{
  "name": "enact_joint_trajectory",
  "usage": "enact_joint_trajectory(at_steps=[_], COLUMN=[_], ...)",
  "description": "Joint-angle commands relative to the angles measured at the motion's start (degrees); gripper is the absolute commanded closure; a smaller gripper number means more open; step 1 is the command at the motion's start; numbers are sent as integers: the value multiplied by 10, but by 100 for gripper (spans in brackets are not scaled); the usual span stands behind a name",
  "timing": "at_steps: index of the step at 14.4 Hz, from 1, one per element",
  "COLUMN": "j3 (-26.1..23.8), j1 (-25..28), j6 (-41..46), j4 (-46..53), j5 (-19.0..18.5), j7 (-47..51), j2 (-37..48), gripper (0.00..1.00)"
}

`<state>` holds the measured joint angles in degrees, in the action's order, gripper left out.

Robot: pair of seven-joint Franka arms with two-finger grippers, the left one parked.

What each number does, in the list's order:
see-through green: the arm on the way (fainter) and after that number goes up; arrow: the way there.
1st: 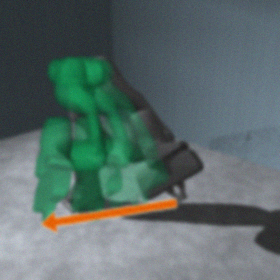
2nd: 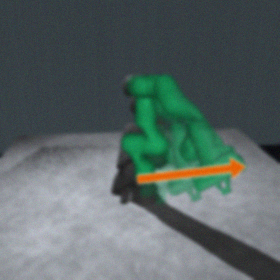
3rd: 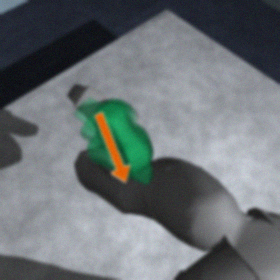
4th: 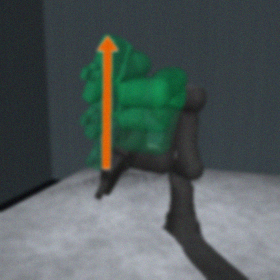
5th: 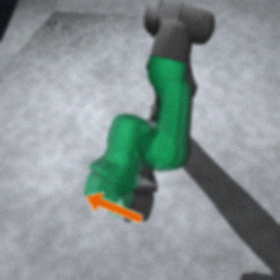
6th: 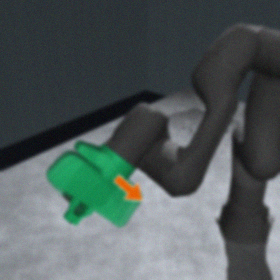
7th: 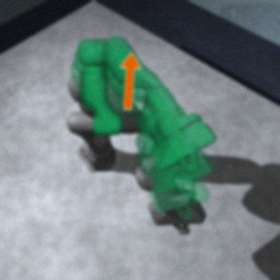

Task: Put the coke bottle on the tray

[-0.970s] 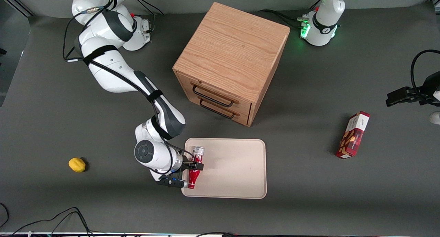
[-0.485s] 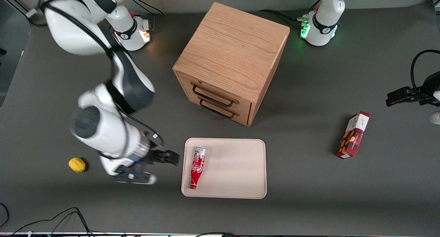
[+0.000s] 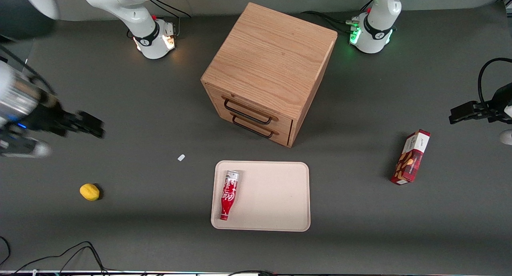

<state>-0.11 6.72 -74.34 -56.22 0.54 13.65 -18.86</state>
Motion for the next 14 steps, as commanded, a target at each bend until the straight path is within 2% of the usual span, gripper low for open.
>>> enact_joint_trajectory(at_steps=[1,4,5,8,12,14], j3=[61,61,56,17,13,24], j1=[4,8,9,11,11,8], j6=[-20,-118,-137,-140,-131,-98], j4=[-214,-434,-473,-489,-471,-424], j5=[34,32,32,27,21,20], j7=[-30,-21,-9,41,43,42], j2=[165,309,332,339,324,292], gripper=[0,0,0,0,0,0])
